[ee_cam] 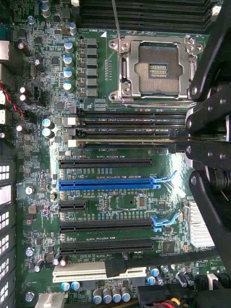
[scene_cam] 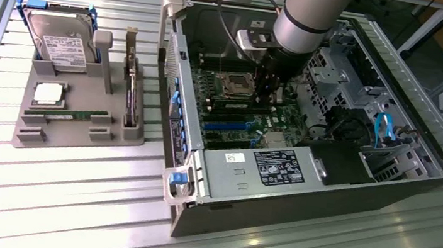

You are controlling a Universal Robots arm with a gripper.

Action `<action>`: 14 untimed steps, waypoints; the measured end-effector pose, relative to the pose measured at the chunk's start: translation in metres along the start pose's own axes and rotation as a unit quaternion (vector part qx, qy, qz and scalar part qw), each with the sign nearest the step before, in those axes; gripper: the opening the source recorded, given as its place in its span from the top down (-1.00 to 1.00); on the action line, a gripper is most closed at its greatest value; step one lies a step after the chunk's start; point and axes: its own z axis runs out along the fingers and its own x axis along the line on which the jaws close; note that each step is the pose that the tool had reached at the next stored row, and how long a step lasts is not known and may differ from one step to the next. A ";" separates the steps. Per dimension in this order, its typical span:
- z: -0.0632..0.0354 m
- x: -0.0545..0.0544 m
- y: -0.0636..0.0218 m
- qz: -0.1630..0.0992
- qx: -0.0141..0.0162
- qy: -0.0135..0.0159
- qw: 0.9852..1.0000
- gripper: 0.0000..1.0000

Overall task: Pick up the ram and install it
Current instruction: 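Insert the ram into the slot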

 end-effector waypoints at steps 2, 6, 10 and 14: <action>-0.0001 0.000 0.0000 0.000 0.000 0.000 1.000 0.76; -0.0017 0.000 -0.0001 0.000 0.000 0.000 1.000 0.76; -0.0020 0.000 0.0000 0.000 0.000 0.000 1.000 0.76; -0.0019 0.001 -0.0004 0.000 0.000 0.000 1.000 0.76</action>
